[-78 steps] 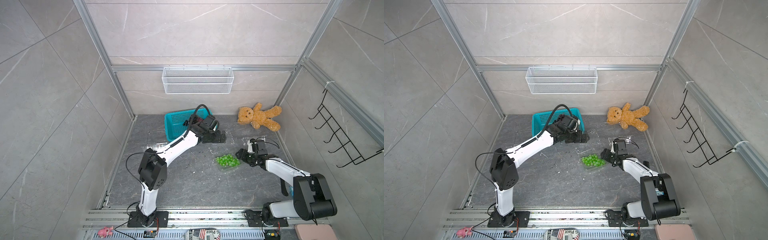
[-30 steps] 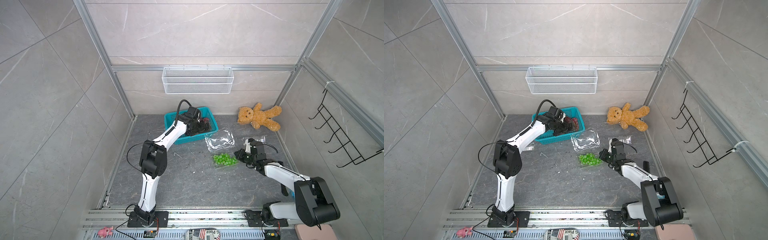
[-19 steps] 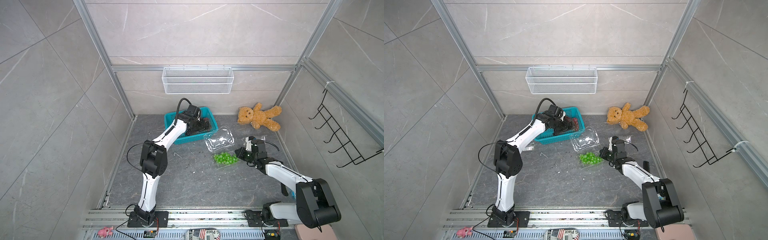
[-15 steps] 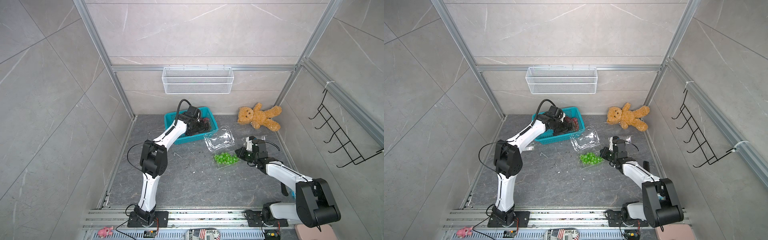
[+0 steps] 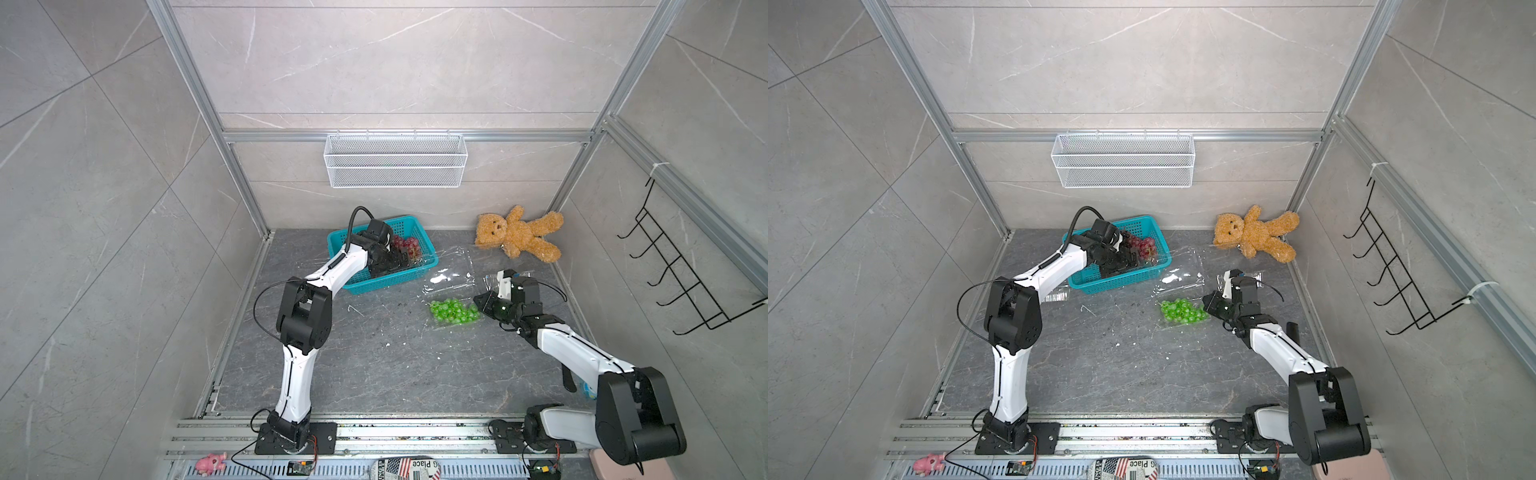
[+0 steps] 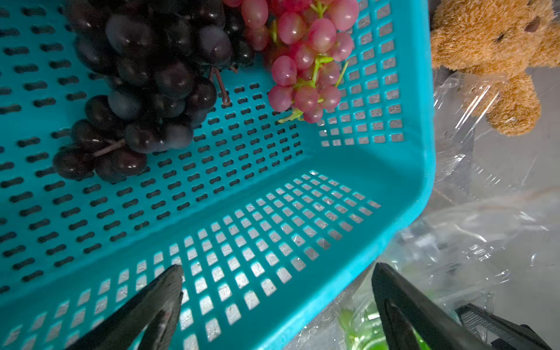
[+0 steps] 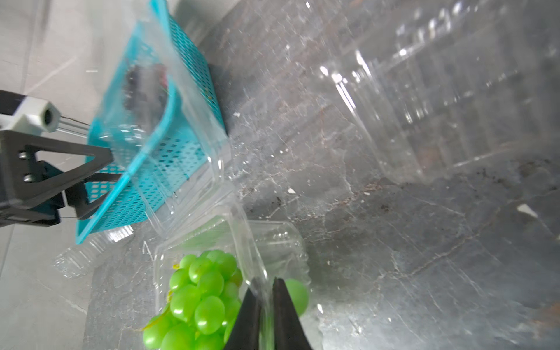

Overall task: Pack grapes into containers
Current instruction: Adjust the basket at the center of the board.

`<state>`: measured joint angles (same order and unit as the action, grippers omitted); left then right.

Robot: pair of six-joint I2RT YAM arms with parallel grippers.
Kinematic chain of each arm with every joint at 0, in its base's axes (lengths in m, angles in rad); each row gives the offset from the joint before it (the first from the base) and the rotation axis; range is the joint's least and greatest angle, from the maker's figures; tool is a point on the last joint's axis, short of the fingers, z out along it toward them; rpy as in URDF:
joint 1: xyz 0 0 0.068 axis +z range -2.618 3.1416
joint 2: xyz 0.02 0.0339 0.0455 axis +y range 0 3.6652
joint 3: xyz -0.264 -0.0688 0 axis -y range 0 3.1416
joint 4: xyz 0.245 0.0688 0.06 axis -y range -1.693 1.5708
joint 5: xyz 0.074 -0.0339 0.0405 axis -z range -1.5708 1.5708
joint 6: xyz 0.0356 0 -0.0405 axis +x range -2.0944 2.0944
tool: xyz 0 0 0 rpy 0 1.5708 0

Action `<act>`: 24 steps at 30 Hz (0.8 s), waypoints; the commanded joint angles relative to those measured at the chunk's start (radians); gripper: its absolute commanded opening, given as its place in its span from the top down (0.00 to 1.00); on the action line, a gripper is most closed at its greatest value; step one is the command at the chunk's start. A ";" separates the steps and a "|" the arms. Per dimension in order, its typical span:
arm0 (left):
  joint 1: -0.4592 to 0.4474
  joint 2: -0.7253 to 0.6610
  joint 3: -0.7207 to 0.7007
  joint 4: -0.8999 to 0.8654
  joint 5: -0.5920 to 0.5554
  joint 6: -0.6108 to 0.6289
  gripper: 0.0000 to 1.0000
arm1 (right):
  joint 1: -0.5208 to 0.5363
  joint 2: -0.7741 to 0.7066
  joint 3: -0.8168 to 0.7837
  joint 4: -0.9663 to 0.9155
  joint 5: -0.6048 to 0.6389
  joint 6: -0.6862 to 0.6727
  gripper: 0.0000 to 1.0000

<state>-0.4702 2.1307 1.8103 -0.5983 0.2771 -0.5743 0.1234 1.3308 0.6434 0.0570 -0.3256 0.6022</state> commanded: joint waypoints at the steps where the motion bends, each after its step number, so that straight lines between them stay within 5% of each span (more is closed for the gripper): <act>1: 0.011 -0.070 -0.051 -0.016 -0.001 0.013 0.01 | -0.003 0.058 0.037 0.036 -0.002 0.008 0.86; 8: 0.030 -0.107 -0.084 -0.015 0.000 0.030 0.01 | -0.004 0.131 0.043 0.069 0.017 0.002 0.84; 24: 0.029 -0.010 0.121 0.015 0.061 -0.006 0.02 | -0.007 0.185 0.105 0.007 0.057 -0.062 0.52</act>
<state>-0.4431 2.0995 1.8889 -0.5964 0.3019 -0.5713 0.1219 1.5043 0.7120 0.0921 -0.2871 0.5652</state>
